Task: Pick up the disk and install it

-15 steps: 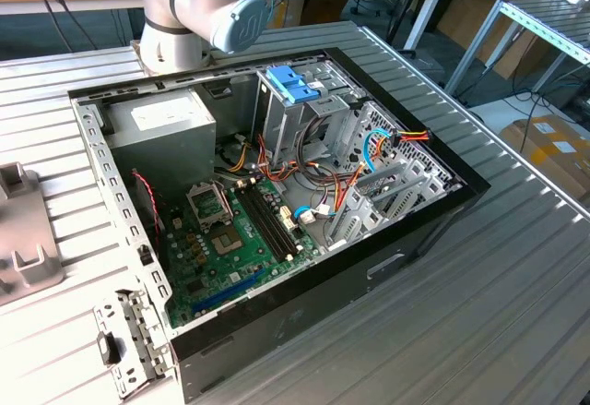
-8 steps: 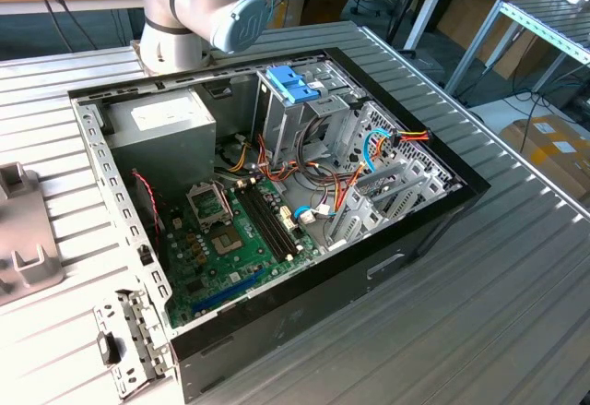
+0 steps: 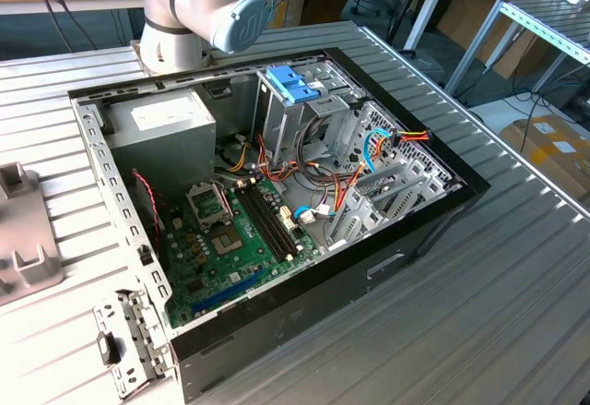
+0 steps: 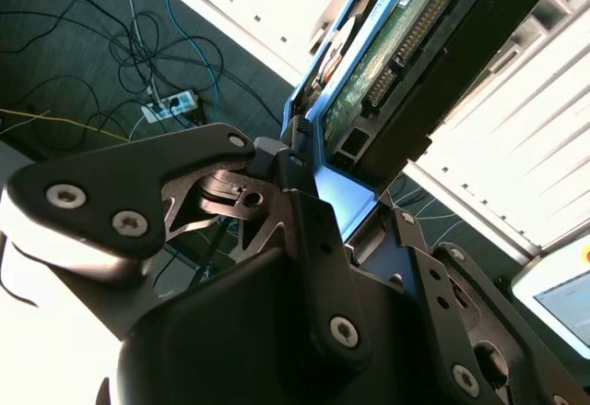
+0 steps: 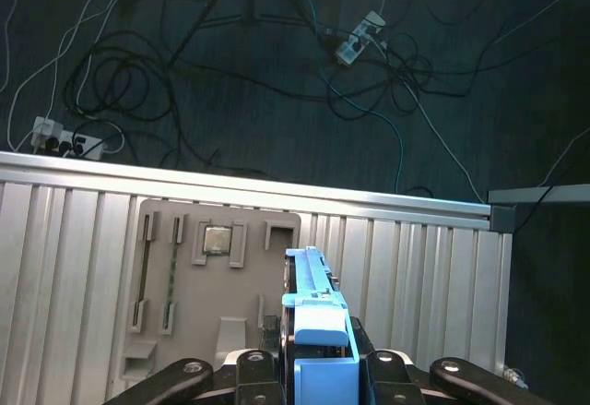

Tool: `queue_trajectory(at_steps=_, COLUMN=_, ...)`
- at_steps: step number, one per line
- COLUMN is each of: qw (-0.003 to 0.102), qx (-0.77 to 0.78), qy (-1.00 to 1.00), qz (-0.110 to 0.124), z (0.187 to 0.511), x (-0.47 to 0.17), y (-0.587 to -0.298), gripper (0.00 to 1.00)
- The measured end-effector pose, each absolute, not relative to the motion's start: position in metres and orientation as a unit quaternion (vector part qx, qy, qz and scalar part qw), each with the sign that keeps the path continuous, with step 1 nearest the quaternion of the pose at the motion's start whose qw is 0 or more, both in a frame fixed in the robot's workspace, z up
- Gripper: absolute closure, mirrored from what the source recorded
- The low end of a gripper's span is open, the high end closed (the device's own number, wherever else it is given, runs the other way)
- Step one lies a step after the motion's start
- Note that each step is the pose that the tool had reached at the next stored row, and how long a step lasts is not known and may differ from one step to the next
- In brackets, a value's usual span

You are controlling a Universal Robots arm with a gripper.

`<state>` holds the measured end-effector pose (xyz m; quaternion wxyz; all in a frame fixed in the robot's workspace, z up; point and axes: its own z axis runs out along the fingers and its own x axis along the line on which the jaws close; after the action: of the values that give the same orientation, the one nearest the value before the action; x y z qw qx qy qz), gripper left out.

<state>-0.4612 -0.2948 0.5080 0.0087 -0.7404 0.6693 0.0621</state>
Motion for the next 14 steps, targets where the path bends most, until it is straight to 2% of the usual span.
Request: queue_trajectory(at_steps=14, qw=0.009, qx=-0.74, qy=0.669, qz=0.062, z=0.5079, x=-0.4577, y=-0.2949, gripper=0.63)
